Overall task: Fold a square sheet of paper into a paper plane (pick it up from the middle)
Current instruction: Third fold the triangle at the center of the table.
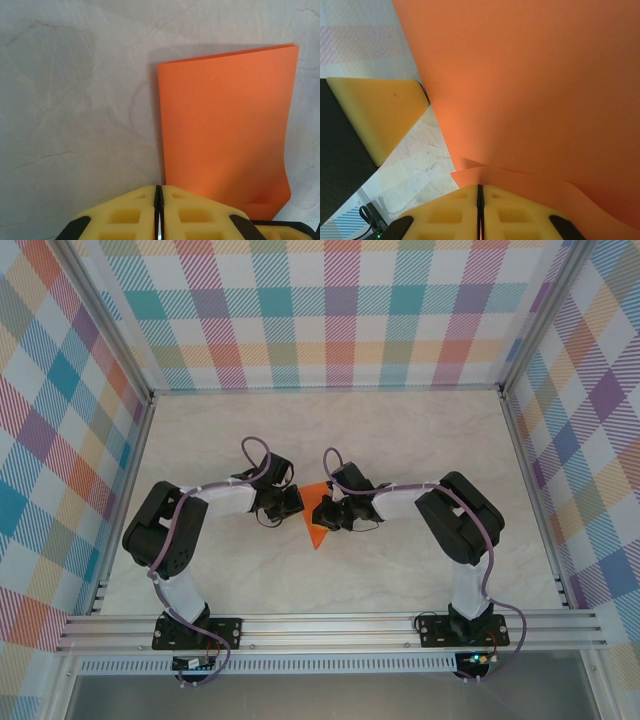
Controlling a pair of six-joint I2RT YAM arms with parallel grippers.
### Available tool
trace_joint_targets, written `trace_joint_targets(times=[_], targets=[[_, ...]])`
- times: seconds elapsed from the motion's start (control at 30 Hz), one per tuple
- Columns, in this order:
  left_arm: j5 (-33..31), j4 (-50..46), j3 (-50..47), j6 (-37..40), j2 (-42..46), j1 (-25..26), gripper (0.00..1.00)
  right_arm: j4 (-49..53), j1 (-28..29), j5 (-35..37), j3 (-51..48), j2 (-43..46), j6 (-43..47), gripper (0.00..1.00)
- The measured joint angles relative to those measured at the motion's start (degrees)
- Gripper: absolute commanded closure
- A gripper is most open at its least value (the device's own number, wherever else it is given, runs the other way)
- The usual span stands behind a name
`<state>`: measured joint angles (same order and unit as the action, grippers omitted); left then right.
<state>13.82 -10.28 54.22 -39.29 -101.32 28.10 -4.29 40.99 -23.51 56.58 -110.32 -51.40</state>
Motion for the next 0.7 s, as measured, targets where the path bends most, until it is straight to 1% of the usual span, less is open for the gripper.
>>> trace_joint_targets(times=[0.7], targets=[[0.3, -2.0, 1.9, 1.4, -1.2, 0.3, 0.9, -1.1, 0.0, -1.4, 0.0, -0.5, 1.3, 0.9]])
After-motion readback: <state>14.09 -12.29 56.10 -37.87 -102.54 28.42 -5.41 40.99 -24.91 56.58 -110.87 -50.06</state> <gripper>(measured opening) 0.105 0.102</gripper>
